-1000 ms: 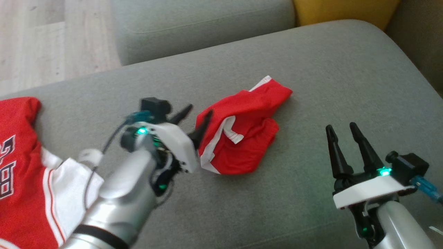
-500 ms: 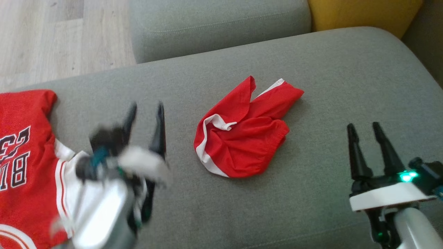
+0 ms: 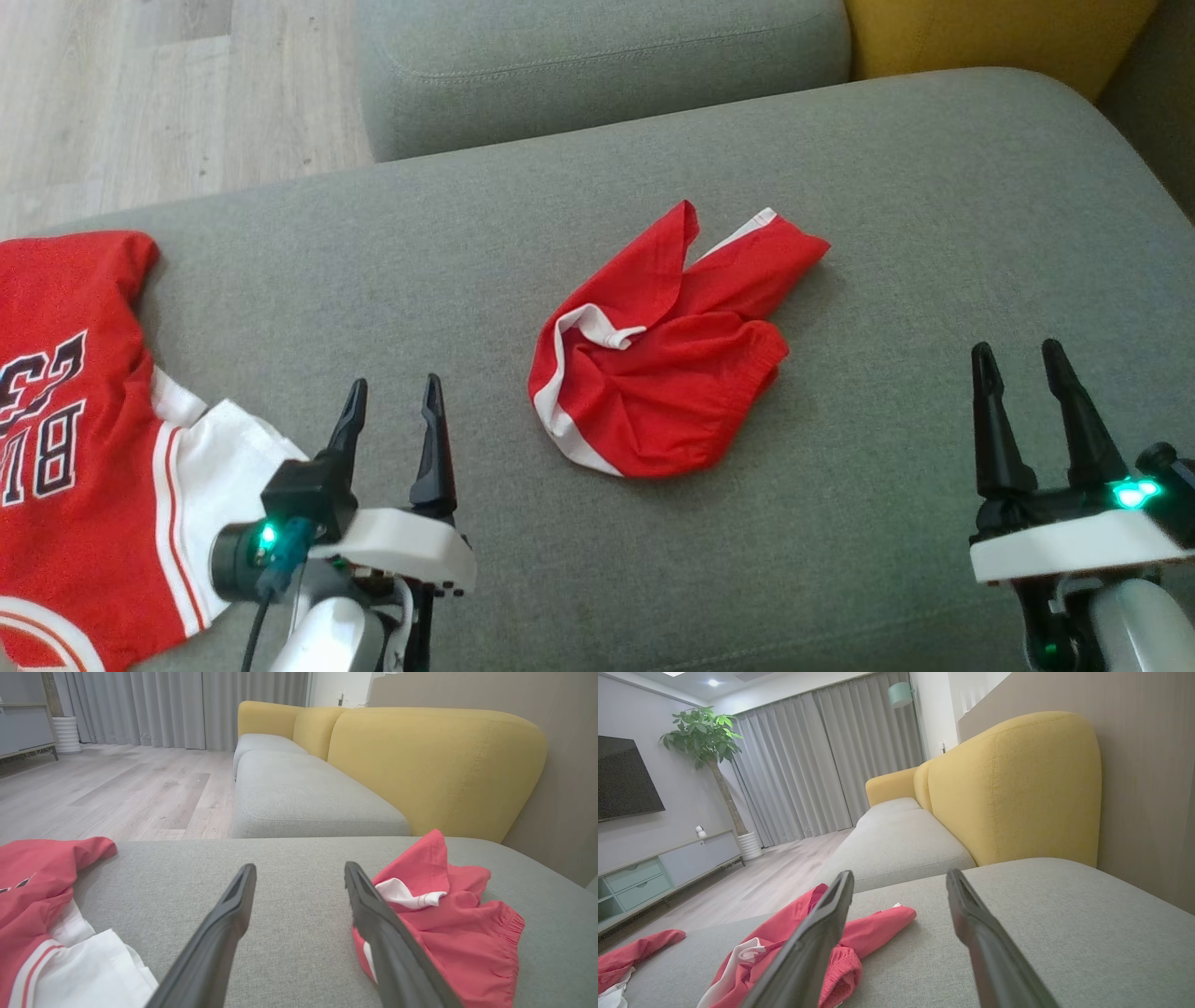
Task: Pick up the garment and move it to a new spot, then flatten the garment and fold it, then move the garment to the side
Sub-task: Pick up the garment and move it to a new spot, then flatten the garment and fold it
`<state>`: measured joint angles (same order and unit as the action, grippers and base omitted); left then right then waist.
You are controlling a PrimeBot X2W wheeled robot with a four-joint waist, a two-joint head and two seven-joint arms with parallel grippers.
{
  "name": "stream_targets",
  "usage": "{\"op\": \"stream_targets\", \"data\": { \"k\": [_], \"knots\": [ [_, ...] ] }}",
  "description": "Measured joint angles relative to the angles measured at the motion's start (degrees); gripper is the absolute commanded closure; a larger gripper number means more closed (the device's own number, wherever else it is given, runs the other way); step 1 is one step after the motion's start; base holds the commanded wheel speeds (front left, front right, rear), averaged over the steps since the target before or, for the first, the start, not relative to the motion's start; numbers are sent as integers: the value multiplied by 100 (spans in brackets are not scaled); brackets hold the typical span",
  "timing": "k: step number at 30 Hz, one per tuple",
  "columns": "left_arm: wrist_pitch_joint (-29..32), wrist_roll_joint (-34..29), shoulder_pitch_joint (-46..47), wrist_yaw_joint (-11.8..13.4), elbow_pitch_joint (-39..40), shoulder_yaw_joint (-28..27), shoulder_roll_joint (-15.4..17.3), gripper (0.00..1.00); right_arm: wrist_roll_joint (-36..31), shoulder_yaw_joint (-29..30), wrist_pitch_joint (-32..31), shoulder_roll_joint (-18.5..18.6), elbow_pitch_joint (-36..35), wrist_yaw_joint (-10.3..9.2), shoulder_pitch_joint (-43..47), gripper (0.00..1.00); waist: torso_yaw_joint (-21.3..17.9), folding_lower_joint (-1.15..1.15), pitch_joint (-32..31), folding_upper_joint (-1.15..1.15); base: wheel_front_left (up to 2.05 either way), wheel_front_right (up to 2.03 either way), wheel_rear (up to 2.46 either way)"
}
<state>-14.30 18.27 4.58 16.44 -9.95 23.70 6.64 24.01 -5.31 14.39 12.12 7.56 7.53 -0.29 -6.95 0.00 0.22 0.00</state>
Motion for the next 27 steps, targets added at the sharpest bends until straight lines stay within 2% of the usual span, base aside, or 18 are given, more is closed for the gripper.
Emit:
{"op": "stream_targets", "data": {
  "k": [6, 16, 21, 27],
  "knots": [
    [0, -88, -3, -220, -43, -211, -167, 0, -34, -2, 0, 9, -2, 0, 1, 0, 6, 0, -12, 0, 0, 0, 0],
    [0, -156, -85, -396, -164, -336, -309, 0, 176, -235, -55, 104, 121, 0, -2, 0, 165, 0, -4, 0, 0, 0, 0],
    [0, -155, -80, -494, -256, -304, -335, 0, 533, -744, -624, 331, 244, 0, -274, 0, 397, 0, 70, 0, 0, 0, 0],
    [0, -110, -34, -567, -415, -43, -353, 0, 993, -1634, -1514, 693, 376, 0, -1482, 0, 855, 0, 215, 0, 0, 0, 0]
  ]
}}
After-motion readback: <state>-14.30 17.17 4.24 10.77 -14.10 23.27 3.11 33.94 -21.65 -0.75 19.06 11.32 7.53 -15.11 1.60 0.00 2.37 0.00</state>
